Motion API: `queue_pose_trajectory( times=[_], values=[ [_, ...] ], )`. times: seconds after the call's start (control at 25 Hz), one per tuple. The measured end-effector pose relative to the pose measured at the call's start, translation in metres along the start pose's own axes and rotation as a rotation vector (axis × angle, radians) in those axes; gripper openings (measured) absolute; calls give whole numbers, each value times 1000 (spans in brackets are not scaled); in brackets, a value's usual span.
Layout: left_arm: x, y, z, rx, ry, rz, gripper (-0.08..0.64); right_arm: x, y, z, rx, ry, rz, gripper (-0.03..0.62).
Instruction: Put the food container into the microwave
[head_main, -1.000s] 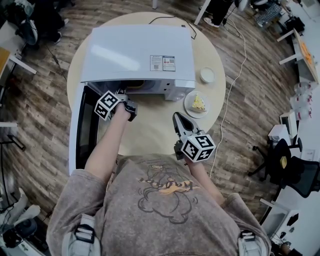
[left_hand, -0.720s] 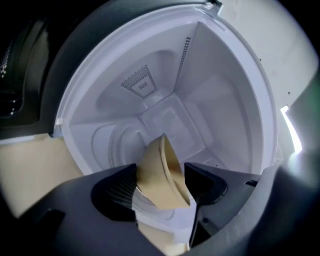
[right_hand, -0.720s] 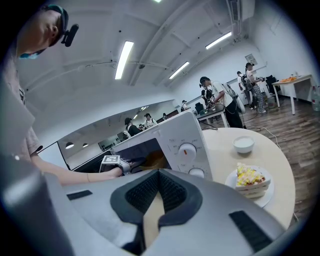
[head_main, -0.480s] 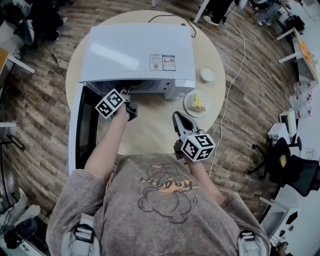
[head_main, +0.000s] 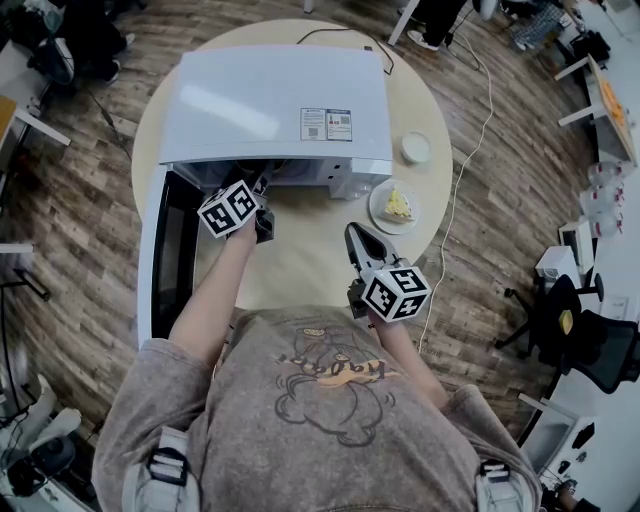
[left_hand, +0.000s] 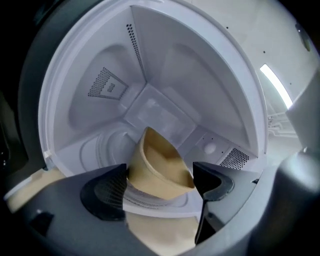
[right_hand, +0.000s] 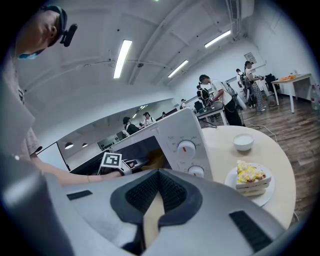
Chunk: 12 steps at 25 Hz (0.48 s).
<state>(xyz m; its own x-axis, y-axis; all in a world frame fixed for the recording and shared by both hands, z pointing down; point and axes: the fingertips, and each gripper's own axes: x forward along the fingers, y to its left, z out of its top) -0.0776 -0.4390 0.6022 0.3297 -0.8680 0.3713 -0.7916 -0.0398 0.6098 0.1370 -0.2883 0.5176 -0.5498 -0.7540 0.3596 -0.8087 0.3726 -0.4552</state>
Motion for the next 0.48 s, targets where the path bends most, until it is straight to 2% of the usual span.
queue_pose_trajectory(
  times=[0.36,0.48],
  values=[
    [1,-11,-13,202,73,-13,426,2,-1,0,4,7,4,0],
    [0,-10,-14,237,87,-5,431,2,0,0,4,10,10,0]
  ],
)
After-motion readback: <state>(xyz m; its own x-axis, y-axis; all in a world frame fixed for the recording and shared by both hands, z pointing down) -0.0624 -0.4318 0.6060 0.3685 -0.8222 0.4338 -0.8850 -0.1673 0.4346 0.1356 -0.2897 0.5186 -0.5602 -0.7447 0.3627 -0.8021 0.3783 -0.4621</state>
